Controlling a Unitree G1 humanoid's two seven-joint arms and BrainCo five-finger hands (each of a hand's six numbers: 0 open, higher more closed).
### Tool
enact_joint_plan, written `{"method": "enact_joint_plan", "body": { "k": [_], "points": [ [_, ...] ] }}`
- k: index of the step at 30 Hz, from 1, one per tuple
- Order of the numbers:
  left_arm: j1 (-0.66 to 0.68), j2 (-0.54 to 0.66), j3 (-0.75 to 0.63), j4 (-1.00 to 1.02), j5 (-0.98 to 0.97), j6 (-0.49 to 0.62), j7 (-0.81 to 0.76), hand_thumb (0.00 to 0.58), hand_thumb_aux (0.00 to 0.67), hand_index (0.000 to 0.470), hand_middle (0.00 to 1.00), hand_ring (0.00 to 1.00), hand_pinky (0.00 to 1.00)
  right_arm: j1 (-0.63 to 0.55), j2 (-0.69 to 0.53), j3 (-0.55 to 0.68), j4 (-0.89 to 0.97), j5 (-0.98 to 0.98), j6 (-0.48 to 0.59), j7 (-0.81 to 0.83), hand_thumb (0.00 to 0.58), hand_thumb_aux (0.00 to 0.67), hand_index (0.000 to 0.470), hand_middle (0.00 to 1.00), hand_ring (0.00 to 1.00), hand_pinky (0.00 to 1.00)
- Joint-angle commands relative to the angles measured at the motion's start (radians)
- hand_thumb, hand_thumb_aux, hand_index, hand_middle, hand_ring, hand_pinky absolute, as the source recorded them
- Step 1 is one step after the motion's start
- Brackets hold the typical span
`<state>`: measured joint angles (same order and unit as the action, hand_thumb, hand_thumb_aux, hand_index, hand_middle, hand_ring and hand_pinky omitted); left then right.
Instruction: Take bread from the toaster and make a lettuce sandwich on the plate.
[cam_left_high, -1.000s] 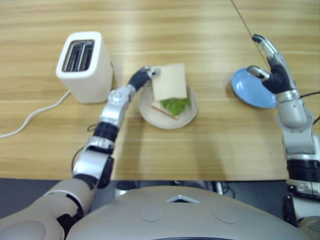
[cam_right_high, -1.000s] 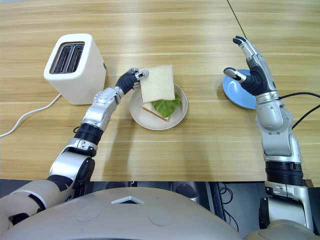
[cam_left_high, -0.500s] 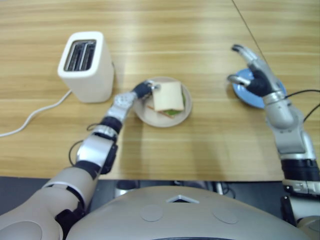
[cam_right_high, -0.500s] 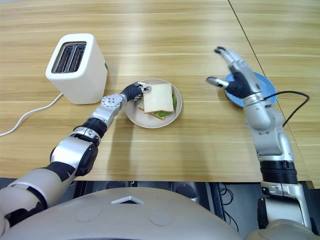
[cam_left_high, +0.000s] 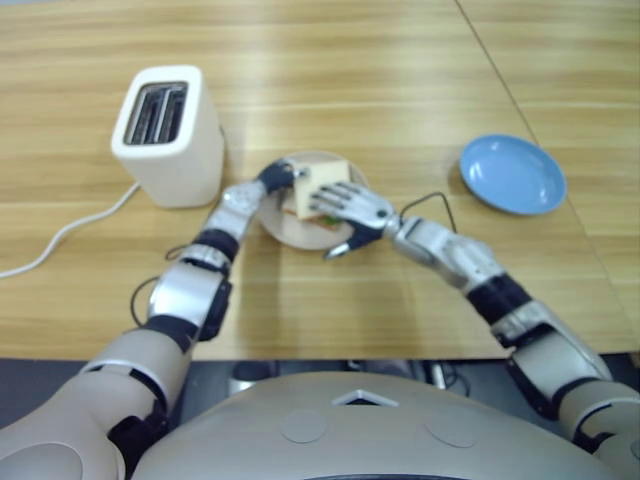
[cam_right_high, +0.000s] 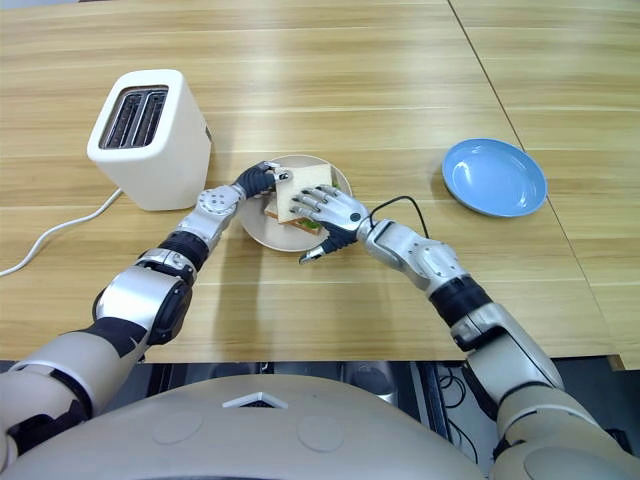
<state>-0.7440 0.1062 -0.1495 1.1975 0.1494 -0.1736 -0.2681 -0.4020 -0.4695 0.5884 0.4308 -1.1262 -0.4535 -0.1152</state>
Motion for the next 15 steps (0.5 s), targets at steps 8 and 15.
{"method": "enact_joint_plan", "body": {
  "k": [8,15],
  "points": [
    [0.040,0.024,-0.006,-0.139,0.049,-0.117,0.095,0.000,0.000,0.000,0.09,0.09,0.09,0.049,0.012,0.149,0.245,-0.005,0.030,0.169,0.000,0.000,0.000,0.00,0.00,0.00],
    [0.109,0.126,-0.013,-0.416,0.238,-0.240,0.499,0.000,0.000,0.000,0.00,0.00,0.00,0.073,-0.002,0.132,0.217,0.060,0.041,0.186,0.000,0.000,0.000,0.00,0.00,0.00]
  ]
}}
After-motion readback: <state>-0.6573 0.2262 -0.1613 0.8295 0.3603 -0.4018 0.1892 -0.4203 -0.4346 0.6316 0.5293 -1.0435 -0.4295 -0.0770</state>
